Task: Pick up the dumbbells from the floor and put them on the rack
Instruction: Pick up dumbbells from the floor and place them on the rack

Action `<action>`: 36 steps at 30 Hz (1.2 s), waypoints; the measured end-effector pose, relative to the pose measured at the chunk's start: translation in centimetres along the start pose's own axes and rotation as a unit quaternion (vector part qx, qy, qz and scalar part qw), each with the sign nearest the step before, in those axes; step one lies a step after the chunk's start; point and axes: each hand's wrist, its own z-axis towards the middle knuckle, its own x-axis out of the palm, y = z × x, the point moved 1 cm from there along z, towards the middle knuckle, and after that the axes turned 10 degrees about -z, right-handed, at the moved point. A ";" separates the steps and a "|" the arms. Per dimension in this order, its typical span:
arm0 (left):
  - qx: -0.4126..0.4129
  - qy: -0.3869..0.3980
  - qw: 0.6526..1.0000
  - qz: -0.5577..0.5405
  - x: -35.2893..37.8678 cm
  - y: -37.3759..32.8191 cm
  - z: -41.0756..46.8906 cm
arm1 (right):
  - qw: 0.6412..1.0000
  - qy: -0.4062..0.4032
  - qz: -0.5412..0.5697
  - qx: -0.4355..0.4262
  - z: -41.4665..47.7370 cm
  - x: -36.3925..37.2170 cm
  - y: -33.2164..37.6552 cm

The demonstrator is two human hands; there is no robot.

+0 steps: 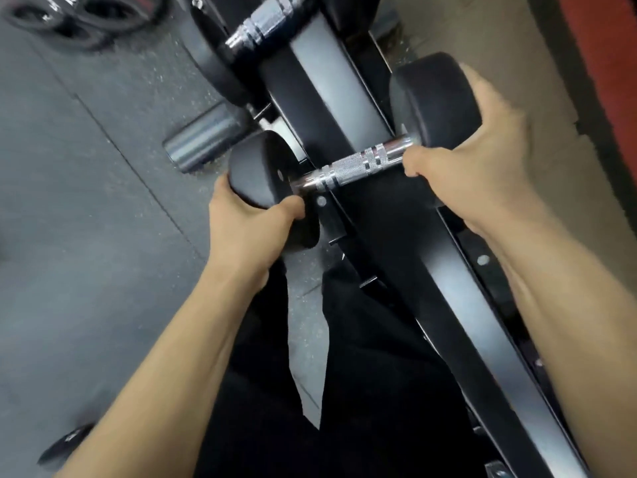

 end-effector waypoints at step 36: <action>-0.034 0.009 0.999 -0.014 4.5 2.6 -0.4 | 0.991 0.057 -0.075 -0.097 2.8 0.1 -4.5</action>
